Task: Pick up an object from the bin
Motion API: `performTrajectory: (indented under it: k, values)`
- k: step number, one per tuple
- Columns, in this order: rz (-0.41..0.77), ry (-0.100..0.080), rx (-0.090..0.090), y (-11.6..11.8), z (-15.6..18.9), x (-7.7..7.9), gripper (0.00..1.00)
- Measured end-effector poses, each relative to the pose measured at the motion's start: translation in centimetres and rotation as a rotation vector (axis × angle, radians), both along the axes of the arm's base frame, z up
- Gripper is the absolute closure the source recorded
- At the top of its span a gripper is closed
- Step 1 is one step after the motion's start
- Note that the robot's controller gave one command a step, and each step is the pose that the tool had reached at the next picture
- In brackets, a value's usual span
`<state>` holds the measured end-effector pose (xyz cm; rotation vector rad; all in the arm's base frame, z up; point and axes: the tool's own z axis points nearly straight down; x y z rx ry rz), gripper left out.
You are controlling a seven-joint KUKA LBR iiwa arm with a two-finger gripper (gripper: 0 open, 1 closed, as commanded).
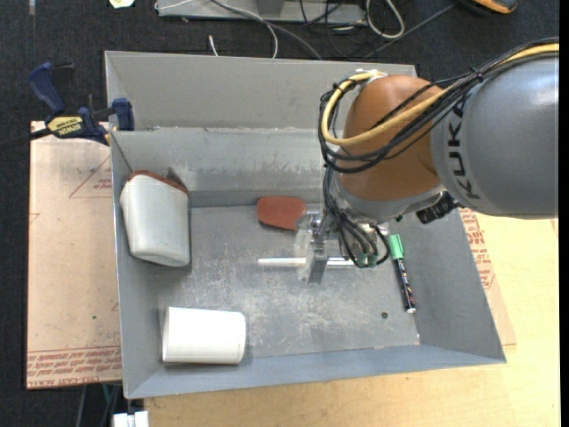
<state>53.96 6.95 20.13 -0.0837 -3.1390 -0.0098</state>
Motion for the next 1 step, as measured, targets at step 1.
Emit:
performTrajectory:
  k: [1]
  values:
    - [0.000,-0.009,0.001,0.01,3.20,0.19,1.00]
